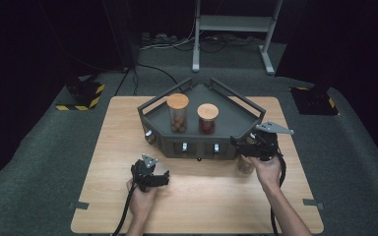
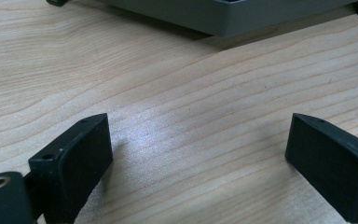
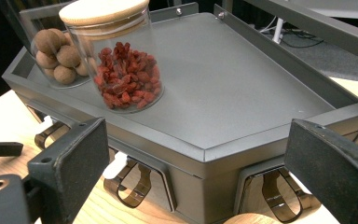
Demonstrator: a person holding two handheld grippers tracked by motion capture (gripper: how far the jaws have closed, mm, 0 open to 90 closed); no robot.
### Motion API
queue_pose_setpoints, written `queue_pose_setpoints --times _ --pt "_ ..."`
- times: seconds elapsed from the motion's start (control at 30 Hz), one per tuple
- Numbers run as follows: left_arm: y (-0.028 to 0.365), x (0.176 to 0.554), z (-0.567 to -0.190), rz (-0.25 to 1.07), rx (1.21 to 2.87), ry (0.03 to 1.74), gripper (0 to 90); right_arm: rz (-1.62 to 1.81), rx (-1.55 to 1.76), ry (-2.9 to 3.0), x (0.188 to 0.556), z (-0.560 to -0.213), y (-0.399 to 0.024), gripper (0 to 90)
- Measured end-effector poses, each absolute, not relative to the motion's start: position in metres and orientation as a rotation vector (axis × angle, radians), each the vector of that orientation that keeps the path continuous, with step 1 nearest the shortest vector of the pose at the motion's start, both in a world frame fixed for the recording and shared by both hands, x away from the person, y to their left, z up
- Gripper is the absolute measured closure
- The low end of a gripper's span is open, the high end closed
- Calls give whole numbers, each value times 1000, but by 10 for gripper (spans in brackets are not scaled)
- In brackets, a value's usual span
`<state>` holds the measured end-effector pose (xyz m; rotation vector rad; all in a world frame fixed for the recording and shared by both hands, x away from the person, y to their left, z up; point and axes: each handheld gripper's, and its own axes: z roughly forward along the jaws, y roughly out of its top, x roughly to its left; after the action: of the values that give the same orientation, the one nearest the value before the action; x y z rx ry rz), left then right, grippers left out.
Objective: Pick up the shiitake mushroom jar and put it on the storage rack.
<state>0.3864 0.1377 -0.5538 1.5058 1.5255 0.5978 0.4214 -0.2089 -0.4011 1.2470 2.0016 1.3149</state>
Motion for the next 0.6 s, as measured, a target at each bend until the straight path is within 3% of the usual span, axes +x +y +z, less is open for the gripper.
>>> queue_pose_setpoints --times 0.6 --pt "138 386 -554 598 1506 1526 68 1309 1261 1998 415 -410 -220 71"
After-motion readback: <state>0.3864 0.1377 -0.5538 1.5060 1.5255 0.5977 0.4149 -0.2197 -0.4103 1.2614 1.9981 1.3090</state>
